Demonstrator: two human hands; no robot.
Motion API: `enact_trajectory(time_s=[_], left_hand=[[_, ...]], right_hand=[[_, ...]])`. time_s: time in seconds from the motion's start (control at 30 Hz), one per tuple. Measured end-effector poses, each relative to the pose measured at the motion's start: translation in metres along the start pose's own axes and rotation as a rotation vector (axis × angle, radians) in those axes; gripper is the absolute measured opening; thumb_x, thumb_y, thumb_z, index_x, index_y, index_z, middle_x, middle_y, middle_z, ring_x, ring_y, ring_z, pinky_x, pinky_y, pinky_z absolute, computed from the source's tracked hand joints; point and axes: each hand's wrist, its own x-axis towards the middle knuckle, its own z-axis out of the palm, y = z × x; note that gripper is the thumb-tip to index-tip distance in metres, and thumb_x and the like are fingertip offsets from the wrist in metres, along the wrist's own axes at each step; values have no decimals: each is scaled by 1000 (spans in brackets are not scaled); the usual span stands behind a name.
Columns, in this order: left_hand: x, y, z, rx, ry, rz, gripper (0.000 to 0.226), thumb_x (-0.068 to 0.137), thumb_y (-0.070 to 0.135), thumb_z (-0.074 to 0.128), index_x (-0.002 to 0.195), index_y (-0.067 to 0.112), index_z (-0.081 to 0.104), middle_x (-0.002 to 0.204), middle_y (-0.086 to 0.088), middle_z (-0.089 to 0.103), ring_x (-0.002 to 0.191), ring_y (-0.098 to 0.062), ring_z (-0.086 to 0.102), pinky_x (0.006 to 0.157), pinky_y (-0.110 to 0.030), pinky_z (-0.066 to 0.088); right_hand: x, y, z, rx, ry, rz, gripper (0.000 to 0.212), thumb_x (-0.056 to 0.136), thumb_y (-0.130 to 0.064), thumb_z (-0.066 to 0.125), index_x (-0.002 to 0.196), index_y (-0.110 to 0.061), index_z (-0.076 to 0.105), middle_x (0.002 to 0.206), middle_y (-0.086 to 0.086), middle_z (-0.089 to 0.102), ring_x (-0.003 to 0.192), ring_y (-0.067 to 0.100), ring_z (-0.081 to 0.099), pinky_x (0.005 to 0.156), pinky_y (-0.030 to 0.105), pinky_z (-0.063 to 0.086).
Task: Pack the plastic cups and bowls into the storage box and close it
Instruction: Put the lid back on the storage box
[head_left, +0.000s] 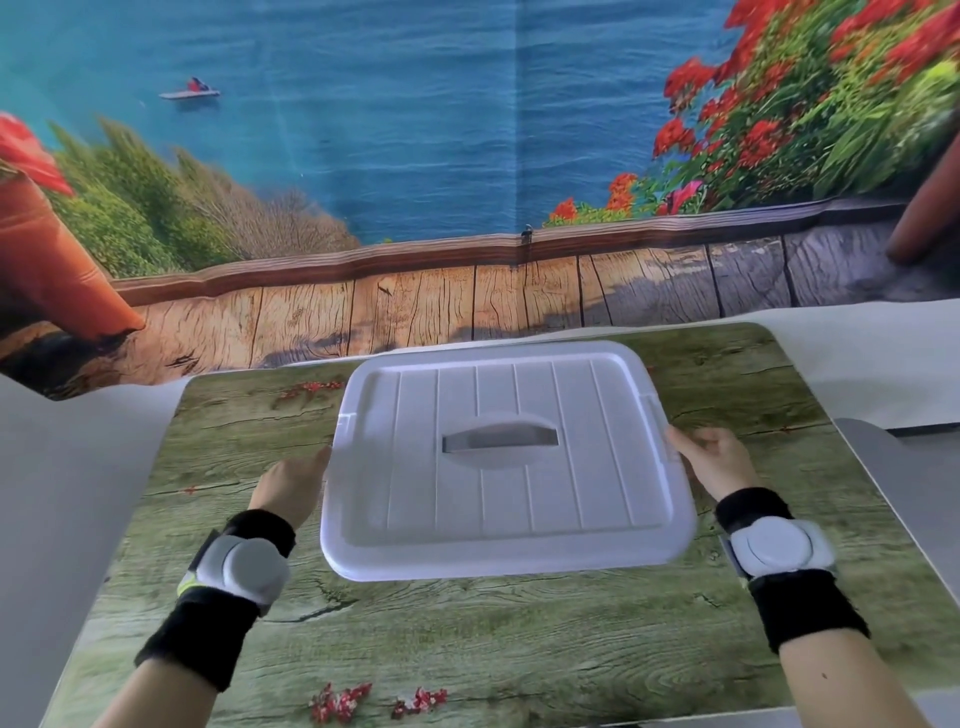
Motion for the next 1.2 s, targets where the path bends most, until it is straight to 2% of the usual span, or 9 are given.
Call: enact_trajectory(time_s=[0.1, 0.2, 0.3, 0.4, 0.5, 0.6, 0.83, 1.07, 1.2], left_hand=[[-1, 10, -2, -644, -177, -131, 42, 94, 41, 39, 110, 11, 63, 114, -11, 63, 106, -26, 56, 100, -38, 39], [0, 17, -2, -903, -264, -243, 42, 92, 31, 48, 115, -3, 58, 108, -15, 63, 100, -29, 58, 96, -42, 44], [2, 10, 3, -840, -183, -262, 45, 88, 27, 56, 115, -10, 58, 75, -6, 69, 77, -27, 61, 78, -36, 50], [-3, 3, 4, -727, -182, -197, 44, 86, 36, 57, 102, -4, 66, 76, -8, 67, 72, -25, 61, 75, -38, 50], [-7, -3, 6, -566, -167, -72, 46, 77, 50, 56, 76, 6, 66, 63, 0, 64, 62, -22, 57, 61, -32, 47], [-4, -12, 14, -475, -189, -19, 62, 62, 63, 58, 89, 8, 68, 82, -4, 73, 77, -27, 69, 74, -41, 56], [3, -7, 17, -452, -205, -81, 50, 82, 40, 59, 114, 1, 59, 109, -18, 68, 97, -33, 65, 91, -49, 50], [-6, 15, 21, -223, -73, -165, 48, 91, 34, 48, 121, -3, 47, 119, -21, 58, 105, -35, 56, 85, -40, 43], [-17, 4, 24, -512, -26, -149, 40, 91, 40, 44, 106, 5, 57, 98, -14, 63, 85, -28, 57, 69, -33, 42]], right_hand=[[-2, -7, 4, 26, -215, 51, 44, 88, -39, 56, 106, 0, 63, 109, 19, 65, 83, 25, 62, 70, 31, 47], [0, -11, 7, 13, -210, 41, 42, 86, -34, 62, 109, 1, 64, 111, 20, 67, 96, 32, 64, 79, 36, 48], [2, -12, 4, 26, -186, 42, 40, 83, -30, 67, 111, -2, 63, 112, 20, 67, 97, 32, 64, 74, 33, 50], [3, -14, -1, -9, -229, 50, 39, 82, -30, 68, 113, -8, 61, 113, 15, 67, 94, 26, 62, 67, 25, 46], [5, -12, -4, -23, -264, 51, 52, 79, -32, 70, 124, -8, 57, 115, 11, 66, 104, 27, 63, 88, 37, 50], [4, -12, -1, -50, -267, 51, 45, 84, -31, 64, 121, -6, 58, 114, 14, 66, 107, 30, 62, 95, 38, 46], [3, -16, 9, -77, -196, 16, 21, 90, -22, 58, 104, -6, 57, 99, 14, 61, 83, 25, 57, 58, 25, 41], [3, -9, 18, -156, -105, -74, 29, 91, -22, 56, 104, 3, 59, 97, 21, 63, 82, 27, 57, 72, 30, 40], [-4, 5, 9, -5, -157, 50, 49, 91, -50, 45, 119, -13, 59, 103, 12, 63, 94, 26, 61, 74, 29, 46]])
